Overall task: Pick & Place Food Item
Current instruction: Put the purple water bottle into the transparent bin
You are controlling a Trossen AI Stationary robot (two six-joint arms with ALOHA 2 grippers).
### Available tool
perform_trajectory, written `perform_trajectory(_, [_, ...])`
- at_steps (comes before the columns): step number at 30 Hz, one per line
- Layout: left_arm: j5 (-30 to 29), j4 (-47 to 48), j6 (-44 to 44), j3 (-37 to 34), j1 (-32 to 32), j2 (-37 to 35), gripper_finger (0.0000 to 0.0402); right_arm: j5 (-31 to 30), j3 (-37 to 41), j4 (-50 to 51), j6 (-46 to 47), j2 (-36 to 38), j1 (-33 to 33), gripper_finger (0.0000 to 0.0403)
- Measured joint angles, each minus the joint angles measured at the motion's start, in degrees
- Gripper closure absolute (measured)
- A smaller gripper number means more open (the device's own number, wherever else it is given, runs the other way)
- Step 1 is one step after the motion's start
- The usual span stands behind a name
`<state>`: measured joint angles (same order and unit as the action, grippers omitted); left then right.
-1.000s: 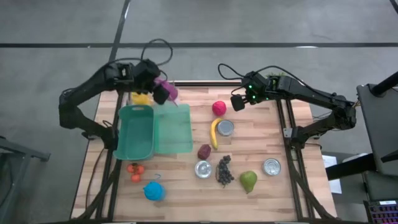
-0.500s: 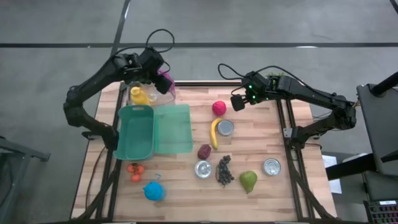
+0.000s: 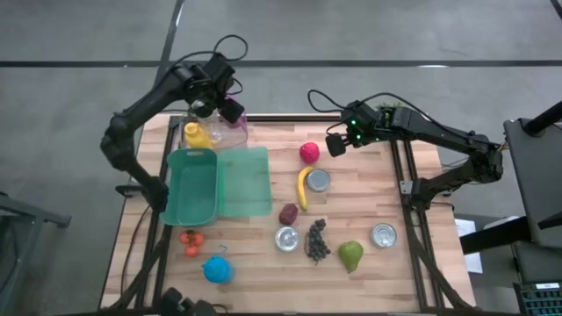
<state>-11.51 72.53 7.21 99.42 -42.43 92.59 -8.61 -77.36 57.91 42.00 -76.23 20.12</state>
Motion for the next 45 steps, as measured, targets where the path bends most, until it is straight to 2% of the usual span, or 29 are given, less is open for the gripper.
perform_trajectory(9, [0.4, -1.7, -2.8, 0.0, -2.0, 2.4, 0.0178, 0.0, 0.0, 0.0, 0.0, 0.0, 0.0, 0.0025])
perform_trajectory(27, [9.6, -2.6, -5.9, 0.9, -9.5, 8.2, 0.0178, 0.0, 0.0, 0.0, 0.0, 0.0, 0.0, 0.0025])
perform_trajectory(45, [11.3, -2.5, -7.0, 0.3, -10.5, 9.9, 0.0178, 0.0, 0.0, 0.0, 0.0, 0.0, 0.0, 0.0025])
